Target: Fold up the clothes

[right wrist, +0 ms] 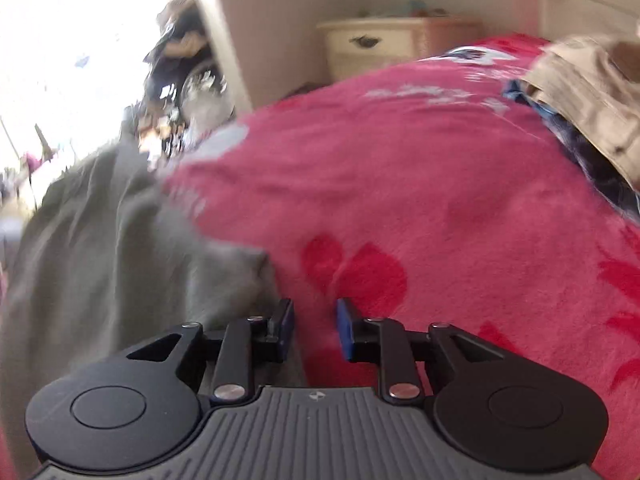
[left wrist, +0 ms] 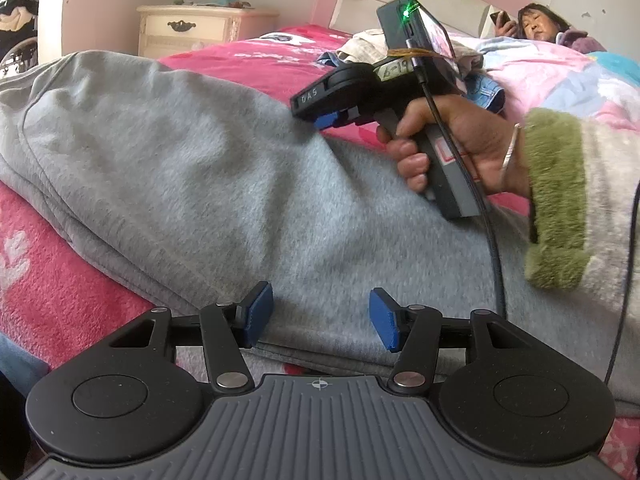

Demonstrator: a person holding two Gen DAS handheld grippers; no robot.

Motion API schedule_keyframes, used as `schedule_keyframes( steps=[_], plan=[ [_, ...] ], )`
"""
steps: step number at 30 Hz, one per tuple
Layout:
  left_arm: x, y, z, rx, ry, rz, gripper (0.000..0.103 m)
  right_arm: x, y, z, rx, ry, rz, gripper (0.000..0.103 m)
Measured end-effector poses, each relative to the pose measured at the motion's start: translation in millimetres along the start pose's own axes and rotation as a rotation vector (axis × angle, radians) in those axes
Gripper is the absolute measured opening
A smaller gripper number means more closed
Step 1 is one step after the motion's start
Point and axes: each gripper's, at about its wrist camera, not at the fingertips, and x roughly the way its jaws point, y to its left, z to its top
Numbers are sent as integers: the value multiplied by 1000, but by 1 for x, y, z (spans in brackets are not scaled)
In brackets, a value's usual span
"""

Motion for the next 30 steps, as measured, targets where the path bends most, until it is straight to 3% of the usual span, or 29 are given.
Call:
schedule_keyframes(
  steps=[3,6,8,12,15,19,24,27,30],
  plan=[
    [0,0,-1,-1,-5,-1,54,-20,-5,4,27,-60,27,25],
    [0,-2,-2,9,-8,1,55,-31,-14,11,121,-80,137,25],
    [0,-3,-3,14,-9,2,55,-29,-16,14,153,-63,187,25],
    [0,-4,-3,24,-11,5,55,-16,5,3,45,21,232,22],
    [0,-4,-4,33,-14,7,55,-15,28,-7,-98,21,197,18],
    [1,-6,-4,41,-15,11,56,-19,36,-10,-158,7,182,6],
    [1,-5,-4,41,-16,11,56,-24,33,-6,-137,-61,131,4],
    [1,-6,-5,43,-17,12,56,-18,22,0,-58,-87,113,4],
    [1,-8,-5,51,-19,15,56,-3,12,3,9,-64,101,4]
  ],
)
